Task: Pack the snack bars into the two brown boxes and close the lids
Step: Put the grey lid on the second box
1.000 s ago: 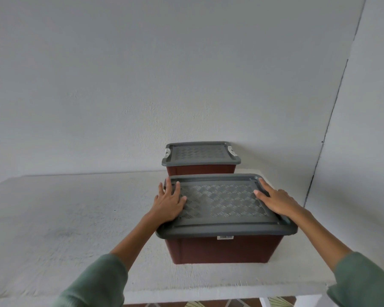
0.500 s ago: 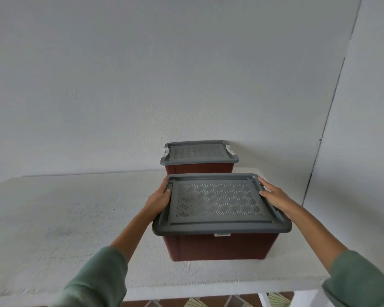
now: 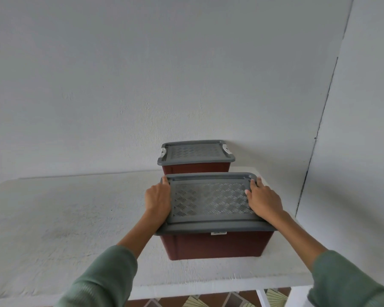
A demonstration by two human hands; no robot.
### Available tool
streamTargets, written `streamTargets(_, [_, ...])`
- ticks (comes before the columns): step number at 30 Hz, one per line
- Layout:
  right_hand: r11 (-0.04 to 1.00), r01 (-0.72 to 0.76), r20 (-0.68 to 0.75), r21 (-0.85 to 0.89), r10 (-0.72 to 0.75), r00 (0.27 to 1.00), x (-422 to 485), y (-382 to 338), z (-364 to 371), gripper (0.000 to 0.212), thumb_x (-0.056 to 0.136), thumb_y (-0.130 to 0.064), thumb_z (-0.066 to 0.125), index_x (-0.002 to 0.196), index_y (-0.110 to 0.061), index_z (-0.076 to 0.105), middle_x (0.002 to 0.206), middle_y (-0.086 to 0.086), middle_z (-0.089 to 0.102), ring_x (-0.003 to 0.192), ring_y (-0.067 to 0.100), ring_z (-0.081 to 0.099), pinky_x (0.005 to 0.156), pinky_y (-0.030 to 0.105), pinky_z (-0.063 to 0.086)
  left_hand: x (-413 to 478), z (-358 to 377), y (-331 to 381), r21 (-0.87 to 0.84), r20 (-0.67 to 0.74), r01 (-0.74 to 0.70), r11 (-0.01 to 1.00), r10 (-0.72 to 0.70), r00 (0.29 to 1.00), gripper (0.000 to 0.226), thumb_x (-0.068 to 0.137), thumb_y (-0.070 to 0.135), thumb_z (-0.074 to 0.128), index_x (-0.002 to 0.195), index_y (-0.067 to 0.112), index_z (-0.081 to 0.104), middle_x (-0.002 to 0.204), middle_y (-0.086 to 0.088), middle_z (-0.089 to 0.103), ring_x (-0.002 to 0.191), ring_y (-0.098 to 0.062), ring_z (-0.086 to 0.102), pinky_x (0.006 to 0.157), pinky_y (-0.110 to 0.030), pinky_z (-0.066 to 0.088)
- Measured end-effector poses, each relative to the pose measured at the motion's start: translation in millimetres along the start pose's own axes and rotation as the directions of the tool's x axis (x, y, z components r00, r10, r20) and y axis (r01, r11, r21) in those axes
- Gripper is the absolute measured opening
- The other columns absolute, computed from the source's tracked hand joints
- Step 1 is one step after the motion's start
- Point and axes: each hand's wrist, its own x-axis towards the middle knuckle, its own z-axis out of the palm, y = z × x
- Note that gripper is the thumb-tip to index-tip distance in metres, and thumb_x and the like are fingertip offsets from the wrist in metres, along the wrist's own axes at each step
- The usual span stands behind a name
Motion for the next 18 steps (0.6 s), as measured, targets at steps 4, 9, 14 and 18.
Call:
streamTargets(4, [0.981,-0.021,0.079,0.195,0.005,0.997,5,5,-10,0.054,0.102,-0.034,0.023,0.15,-0.014,0.01,0.158,0.007,0.013,0.138,0.03,0.031,0.107,0.043,0.033,13,2,-21,-0.444,0.18,0.174,0.879,-0.103,0.978,0.047,0.101,0.022,0.021,0.147,0.015,0.017,0.126,-0.017,0.056,0.112,-0.03,0.055,0.095,-0.041,0.043])
streamTargets(9, [0.567,-0.276,0.262,0.776,0.108,0.959,22,22,-17,0.049,0.102,-0.022,0.029,0.15,-0.02,0.016,0.157,0.001,0.014,0.144,0.022,0.019,0.117,0.037,0.016,-1,-5,-24,-0.885,0.465,0.464,0.043,0.011,0.885,0.046,0.102,0.03,0.02,0.145,0.012,0.025,0.142,-0.008,0.039,0.118,-0.028,0.051,0.105,-0.039,0.034])
streamTargets(14, [0.201,-0.408,0.417,0.89,-0.004,0.909,16,36,-12,0.053,0.099,-0.021,0.041,0.148,-0.031,0.021,0.15,-0.002,0.032,0.102,0.016,0.054,0.072,0.031,0.05,-9,-1,-29,-0.894,0.413,0.424,-0.146,0.099,0.905,0.05,0.102,0.018,0.026,0.149,0.024,0.009,0.15,-0.007,0.031,0.094,-0.01,0.054,0.083,-0.029,0.046])
streamTargets(18, [0.321,-0.343,0.352,0.883,0.032,0.935,20,38,-2,0.055,0.098,-0.027,0.044,0.148,-0.032,0.019,0.155,0.0,0.023,0.135,0.023,0.037,0.104,0.037,0.038,-11,5,-27,-0.89,0.403,0.416,-0.189,0.104,0.909,0.056,0.1,0.017,0.033,0.149,0.024,0.006,0.152,-0.007,0.026,0.123,-0.022,0.046,0.087,-0.03,0.043])
